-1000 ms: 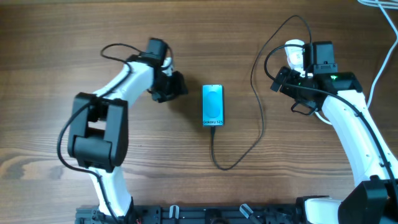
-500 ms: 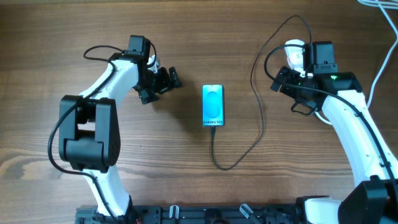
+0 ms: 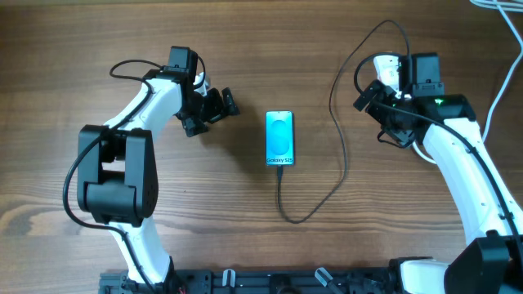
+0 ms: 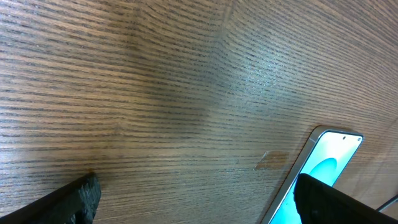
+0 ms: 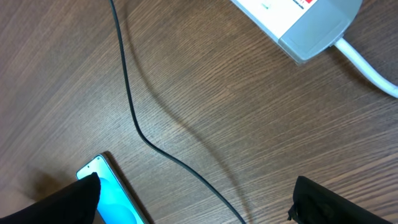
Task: Plug charger to phone and switch on socket
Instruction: 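Move the right gripper over the power strip's rocker switch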
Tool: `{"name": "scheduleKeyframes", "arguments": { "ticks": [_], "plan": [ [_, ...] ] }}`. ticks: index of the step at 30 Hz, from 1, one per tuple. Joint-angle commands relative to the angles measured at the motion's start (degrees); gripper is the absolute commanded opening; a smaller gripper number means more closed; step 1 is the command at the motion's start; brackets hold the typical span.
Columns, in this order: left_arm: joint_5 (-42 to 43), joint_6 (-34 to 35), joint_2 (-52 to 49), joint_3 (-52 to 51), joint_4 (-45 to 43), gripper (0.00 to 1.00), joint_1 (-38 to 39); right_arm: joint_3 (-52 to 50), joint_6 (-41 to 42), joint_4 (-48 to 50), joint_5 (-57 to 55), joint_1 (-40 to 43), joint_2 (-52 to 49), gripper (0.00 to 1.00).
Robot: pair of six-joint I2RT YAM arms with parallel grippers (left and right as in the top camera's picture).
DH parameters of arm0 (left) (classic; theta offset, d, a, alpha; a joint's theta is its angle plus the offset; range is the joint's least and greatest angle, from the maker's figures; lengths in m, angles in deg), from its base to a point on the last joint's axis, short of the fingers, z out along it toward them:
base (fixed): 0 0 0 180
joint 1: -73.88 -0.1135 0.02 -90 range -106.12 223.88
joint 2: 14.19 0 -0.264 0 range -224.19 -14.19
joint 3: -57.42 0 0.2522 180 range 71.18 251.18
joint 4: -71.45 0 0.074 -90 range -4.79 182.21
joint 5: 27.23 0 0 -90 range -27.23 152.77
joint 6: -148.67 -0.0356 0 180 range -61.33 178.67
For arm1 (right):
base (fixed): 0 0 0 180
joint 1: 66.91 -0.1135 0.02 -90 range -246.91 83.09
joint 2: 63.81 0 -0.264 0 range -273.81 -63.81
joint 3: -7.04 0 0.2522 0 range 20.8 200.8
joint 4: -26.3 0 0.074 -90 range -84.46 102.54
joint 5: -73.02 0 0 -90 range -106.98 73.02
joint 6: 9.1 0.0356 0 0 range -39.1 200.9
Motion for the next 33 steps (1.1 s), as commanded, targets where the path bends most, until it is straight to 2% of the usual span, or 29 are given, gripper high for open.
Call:
{"name": "scheduleKeyframes", "arguments": {
  "ticks": [1,10,12,13,15,17,18,19,20,21,23,27,29,33],
  "plan": [
    [0.28,-0.24,0.83,-0.37,0.00,1.00,-0.04,1.01,1.09,-0.11,0.85,0.02,-0.02,1.00],
    [0.28,-0.24,0.85,-0.37,0.00,1.00,-0.04,1.03,0.33,-2.95,-6.05,0.02,0.00,1.00],
    [0.28,-0.24,0.83,-0.37,0.00,1.00,-0.04,1.03,-9.07,-1.66,-5.11,0.04,0.00,0.99],
    [0.28,-0.24,0.83,-0.37,0.00,1.00,-0.04,1.03,-11.17,-1.25,-4.90,0.13,0.00,0.99],
    [0.28,-0.24,0.85,-0.37,0.00,1.00,-0.04,1.38,-13.90,-1.11,-4.52,1.62,0.00,0.95],
    [0.28,-0.24,0.85,-0.37,0.00,1.00,-0.04,1.55,-16.46,-0.66,-4.55,5.07,0.00,0.80],
    [0.28,-0.24,0.85,-0.37,0.00,1.00,-0.04,1.55,-17.57,-0.22,-4.52,6.62,-0.02,0.78],
    [0.28,-0.24,0.83,-0.37,0.00,1.00,-0.04,1.55,-18.64,0.22,-4.52,8.31,-0.02,0.79],
    [0.28,-0.24,0.83,-0.37,0.00,1.00,-0.04,1.55,-19.56,0.42,-4.48,10.49,-0.02,0.96],
    [0.28,-0.24,0.85,-0.37,0.00,1.00,-0.04,1.55,-19.98,0.42,-4.55,12.63,-0.02,1.00],
    [0.28,-0.24,0.85,-0.37,0.00,1.00,-0.04,1.55,-19.96,0.48,-2.91,16.61,-0.61,1.00],
    [0.28,-0.24,0.85,-0.37,0.00,1.00,-0.04,1.64,-26.10,3.82,12.15,23.21,-5.14,1.00],
    [0.28,-0.24,0.85,-0.37,0.00,1.00,-0.04,3.32,-25.33,2.84,14.10,24.81,-7.32,0.99],
    [0.28,-0.24,0.85,-0.37,0.00,1.00,-0.04,18.51,-28.65,-8.96,14.29,25.68,-13.77,1.00]
  ]
}}
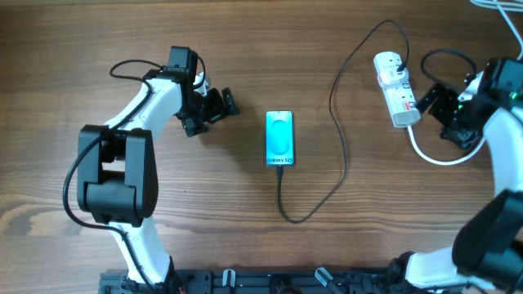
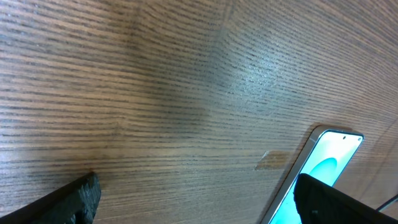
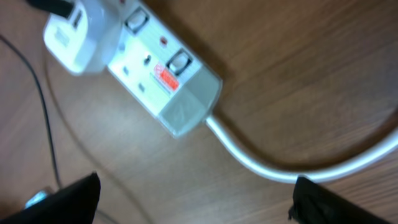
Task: Plug charger to phone and switch on socket
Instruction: 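Move the right gripper over the power strip's rocker switch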
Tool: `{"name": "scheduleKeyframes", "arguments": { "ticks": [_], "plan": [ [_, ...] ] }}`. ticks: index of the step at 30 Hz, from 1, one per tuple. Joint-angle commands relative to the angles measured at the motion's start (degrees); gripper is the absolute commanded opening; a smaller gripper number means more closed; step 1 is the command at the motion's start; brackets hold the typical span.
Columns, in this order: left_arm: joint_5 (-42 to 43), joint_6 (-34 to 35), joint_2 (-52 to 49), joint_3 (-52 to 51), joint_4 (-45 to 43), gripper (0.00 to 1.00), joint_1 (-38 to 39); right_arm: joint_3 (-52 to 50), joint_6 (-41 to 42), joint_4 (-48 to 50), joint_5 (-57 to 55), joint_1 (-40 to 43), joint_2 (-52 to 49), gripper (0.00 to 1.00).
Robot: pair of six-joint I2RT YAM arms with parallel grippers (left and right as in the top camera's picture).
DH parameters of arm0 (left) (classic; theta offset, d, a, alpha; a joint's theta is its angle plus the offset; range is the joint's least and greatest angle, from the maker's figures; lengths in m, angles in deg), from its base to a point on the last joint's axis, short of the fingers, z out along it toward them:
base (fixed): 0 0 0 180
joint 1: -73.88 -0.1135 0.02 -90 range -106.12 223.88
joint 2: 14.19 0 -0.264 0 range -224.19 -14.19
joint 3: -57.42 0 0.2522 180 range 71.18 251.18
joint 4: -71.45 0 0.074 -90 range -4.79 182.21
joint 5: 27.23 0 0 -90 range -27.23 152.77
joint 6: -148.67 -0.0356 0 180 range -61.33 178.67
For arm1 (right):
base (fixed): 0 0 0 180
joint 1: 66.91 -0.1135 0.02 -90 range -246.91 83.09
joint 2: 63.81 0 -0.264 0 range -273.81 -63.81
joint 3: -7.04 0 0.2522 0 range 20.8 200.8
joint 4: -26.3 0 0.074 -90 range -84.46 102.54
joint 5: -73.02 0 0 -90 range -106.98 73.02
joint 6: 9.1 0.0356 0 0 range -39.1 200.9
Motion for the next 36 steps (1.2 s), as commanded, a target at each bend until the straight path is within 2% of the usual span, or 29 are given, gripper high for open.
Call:
{"name": "scheduleKeyframes", "arguments": {
  "ticks": [1,4,10,11,28,32,36],
  "plan": [
    [0.28,-0.24,0.85,-0.37,-0.02,1.00,-0.04,15.34,-4.57,-6.84,2.62,0.15,-5.38,1.00],
    [0.28,-0.24,0.85,-0.37,-0.02,1.00,-0.04,23.71,-5.53,-13.22,2.12,0.15,-11.15,1.00],
    [0.28,-0.24,0.85,-0.37,-0.02,1.00,-0.04,24.33,-5.95,-9.31,0.09,0.17,-20.72,1.00],
    [0.28,-0.24,0.85,-0.37,-0.02,1.00,-0.04,24.30,-5.84,-8.39,-2.32,0.15,-21.38,1.00],
    [0.26,-0.24,0.83,-0.37,-0.02,1.00,-0.04,23.28,-6.08,1.62,-2.71,-0.13,-25.49,1.00],
    [0.28,-0.24,0.85,-0.37,-0.02,1.00,-0.04,22.12,-10.95,2.01,-3.02,-0.50,-27.87,1.00],
    [0.28,-0.24,0.85,-0.37,-0.02,1.00,-0.04,20.68,-12.20,3.52,-10.91,-1.97,-29.14,1.00]
  ]
}}
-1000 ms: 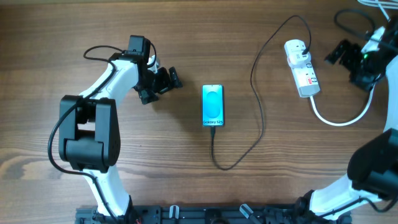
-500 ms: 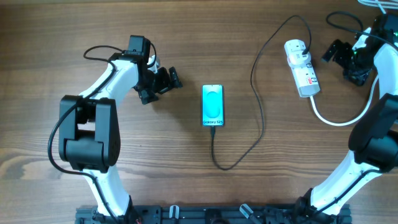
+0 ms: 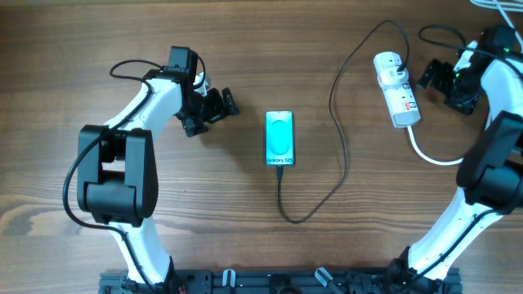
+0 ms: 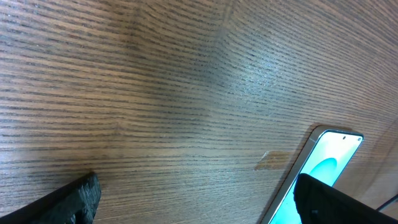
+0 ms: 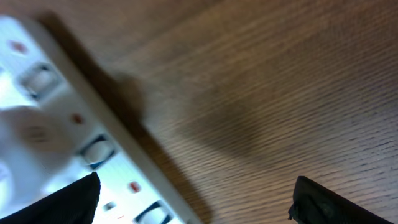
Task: Plug charger to phone and switch on socket
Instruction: 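Move the right gripper over the power strip's rocker switch, then press the rocker switch down with the right gripper fingertip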
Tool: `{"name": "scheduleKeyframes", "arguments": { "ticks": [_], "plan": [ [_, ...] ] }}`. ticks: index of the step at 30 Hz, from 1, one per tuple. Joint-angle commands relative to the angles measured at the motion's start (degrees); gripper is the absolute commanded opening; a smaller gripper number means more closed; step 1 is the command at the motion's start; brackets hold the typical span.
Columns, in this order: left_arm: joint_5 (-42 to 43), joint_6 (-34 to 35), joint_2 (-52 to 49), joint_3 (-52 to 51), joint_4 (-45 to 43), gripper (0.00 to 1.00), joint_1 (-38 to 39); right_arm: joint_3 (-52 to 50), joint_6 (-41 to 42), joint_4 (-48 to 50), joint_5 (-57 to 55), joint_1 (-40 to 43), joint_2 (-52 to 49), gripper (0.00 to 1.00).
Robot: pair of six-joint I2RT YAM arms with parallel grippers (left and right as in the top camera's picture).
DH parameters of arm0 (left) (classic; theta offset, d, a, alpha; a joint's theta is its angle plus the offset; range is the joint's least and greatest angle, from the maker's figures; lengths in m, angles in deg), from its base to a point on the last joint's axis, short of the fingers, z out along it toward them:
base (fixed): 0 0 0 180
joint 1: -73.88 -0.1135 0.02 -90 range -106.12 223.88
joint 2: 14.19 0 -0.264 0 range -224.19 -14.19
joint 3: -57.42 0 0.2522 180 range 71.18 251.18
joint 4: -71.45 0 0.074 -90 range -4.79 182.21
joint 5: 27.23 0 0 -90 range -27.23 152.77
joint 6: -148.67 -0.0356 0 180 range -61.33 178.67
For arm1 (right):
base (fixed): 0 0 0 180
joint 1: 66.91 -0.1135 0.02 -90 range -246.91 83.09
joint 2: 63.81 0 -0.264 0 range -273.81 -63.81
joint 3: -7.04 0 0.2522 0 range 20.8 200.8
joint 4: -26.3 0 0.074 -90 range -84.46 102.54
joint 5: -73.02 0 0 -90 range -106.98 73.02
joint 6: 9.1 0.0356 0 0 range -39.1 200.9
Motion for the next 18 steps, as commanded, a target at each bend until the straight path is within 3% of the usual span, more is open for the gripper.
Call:
{"name": "scheduleKeyframes", "arguments": {
  "ticks": [1,18],
  "plan": [
    [0.28,-0.26,0.85,-0.37,-0.02,1.00,-0.04,-1.46,-2.91,2.25,-5.99,-1.57,-1.66,1.00],
    [0.28,-0.26,0.85,-0.37,-0.02,1.00,-0.04,-1.49,-3.69,5.62,-3.65,-3.50,-3.93,1.00]
  ]
}}
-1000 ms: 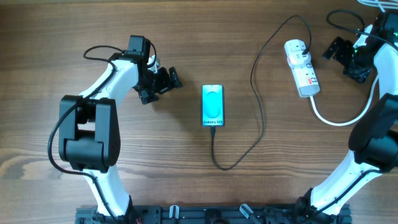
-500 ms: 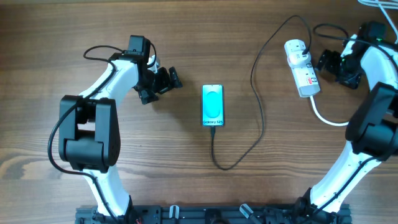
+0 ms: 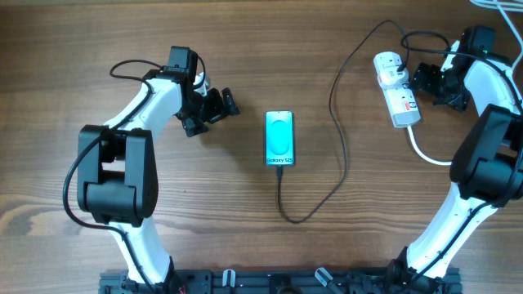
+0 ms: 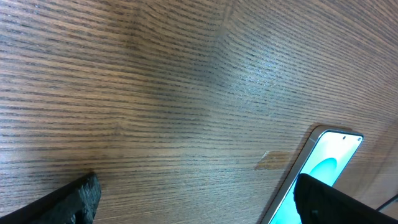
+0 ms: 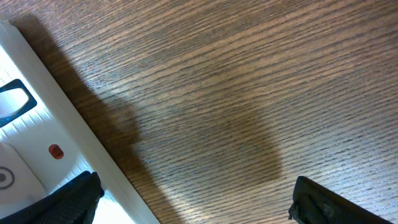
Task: Plug charger to phone and switch on socket
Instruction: 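Press the rocker switch down with the right gripper fingertip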
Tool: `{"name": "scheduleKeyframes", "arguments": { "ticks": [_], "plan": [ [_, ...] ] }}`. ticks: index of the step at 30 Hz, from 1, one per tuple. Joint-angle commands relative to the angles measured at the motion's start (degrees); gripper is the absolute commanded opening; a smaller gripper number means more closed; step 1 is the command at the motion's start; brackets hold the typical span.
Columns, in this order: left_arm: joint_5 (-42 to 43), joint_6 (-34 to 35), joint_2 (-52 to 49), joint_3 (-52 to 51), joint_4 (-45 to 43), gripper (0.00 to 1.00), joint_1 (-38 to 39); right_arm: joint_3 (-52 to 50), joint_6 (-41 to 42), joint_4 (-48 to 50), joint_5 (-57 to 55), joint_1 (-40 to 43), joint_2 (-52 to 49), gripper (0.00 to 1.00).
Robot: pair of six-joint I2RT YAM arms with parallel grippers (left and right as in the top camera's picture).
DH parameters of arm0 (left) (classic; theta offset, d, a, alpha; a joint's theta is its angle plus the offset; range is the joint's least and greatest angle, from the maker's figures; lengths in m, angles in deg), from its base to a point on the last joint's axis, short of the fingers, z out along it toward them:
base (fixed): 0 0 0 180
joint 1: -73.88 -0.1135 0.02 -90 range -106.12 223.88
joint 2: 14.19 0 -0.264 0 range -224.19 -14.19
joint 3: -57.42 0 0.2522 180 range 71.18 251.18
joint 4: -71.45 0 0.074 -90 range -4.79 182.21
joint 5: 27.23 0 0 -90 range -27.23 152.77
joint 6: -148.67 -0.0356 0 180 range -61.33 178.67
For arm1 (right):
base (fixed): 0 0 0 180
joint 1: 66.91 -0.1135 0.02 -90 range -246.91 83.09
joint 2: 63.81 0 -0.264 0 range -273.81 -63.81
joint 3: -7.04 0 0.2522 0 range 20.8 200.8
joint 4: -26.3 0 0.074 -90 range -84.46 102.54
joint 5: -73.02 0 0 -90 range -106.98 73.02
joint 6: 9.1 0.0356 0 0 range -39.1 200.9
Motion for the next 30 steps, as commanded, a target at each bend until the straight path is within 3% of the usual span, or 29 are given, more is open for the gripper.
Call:
{"name": "scheduleKeyframes", "arguments": {
  "ticks": [1,11,30],
  "plan": [
    [0.28,-0.24,0.85,-0.37,0.00,1.00,-0.04,-0.15,-1.20,-0.79,1.90,-0.85,-1.95,1.00],
    [0.28,-0.24,0.83,-0.37,0.00,1.00,-0.04,-0.15,-1.20,-0.68,8.37,-1.05,-1.95,1.00],
    [0.28,-0.24,0.85,-0.37,0.00,1.00,-0.04,-0.15,-1.16,-2.10,7.63,-1.05,-1.95,1.00]
  ]
}}
